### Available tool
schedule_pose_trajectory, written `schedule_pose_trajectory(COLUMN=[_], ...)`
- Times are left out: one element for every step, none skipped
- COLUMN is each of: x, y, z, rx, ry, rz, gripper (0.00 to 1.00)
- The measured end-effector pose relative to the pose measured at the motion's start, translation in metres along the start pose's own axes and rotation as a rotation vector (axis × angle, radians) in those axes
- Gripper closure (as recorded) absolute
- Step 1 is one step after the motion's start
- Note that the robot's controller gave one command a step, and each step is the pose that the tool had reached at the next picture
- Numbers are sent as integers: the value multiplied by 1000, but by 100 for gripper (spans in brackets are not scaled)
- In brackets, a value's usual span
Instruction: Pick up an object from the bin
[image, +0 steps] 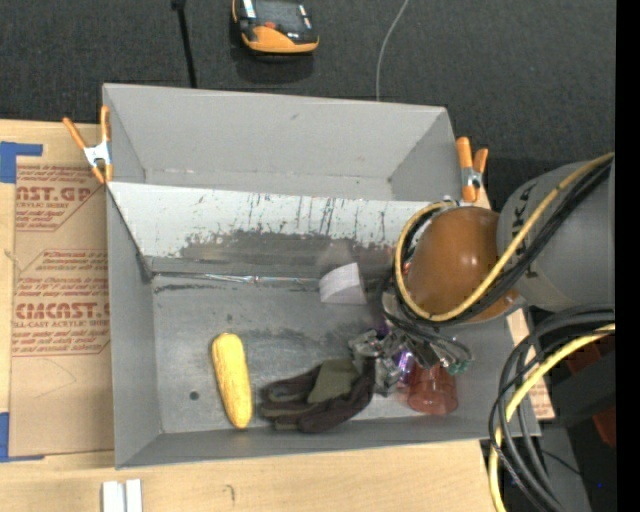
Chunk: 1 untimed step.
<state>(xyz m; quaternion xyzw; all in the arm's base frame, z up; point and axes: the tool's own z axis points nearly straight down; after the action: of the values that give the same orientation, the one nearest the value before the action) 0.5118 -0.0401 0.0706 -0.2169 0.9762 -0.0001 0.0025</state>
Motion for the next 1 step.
schedule_pose_trajectory(x=[0], y=[0], z=[0], rx=[0], ry=[0], rz=[1], gripper=[100])
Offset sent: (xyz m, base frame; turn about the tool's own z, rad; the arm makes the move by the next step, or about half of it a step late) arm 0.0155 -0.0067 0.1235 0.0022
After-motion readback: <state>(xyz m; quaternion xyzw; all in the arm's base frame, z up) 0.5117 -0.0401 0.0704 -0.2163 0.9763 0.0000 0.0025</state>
